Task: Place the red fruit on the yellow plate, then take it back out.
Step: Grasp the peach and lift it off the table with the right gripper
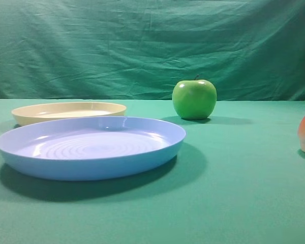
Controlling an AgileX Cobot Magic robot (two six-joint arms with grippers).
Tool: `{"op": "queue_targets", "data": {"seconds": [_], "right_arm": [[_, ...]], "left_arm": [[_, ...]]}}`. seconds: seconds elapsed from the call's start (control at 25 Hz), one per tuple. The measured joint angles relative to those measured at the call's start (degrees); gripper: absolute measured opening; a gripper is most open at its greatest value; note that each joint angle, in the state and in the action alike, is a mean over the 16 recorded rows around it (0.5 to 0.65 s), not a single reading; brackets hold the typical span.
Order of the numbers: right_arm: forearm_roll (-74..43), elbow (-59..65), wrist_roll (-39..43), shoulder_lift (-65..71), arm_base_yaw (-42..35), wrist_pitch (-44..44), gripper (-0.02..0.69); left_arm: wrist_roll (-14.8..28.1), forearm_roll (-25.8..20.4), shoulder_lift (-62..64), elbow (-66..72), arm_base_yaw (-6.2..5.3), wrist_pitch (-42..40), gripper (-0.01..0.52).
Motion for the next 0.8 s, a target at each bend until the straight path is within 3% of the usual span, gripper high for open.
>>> {"op": "queue_targets", "data": {"seconds": [0.44, 0.8], "right_arm": [[-0.1, -0.4, 0.0, 10.2, 0.0, -6.0, 0.628], [-0.3, -2.6, 0.1, 13.9, 0.0, -5.5, 0.423]], "left_arm": [[0.0, 0.0, 0.0, 0.0, 0.00, 0.0, 0.000], [0.0, 0.0, 0.0, 0.0, 0.00, 0.0, 0.000]]}}
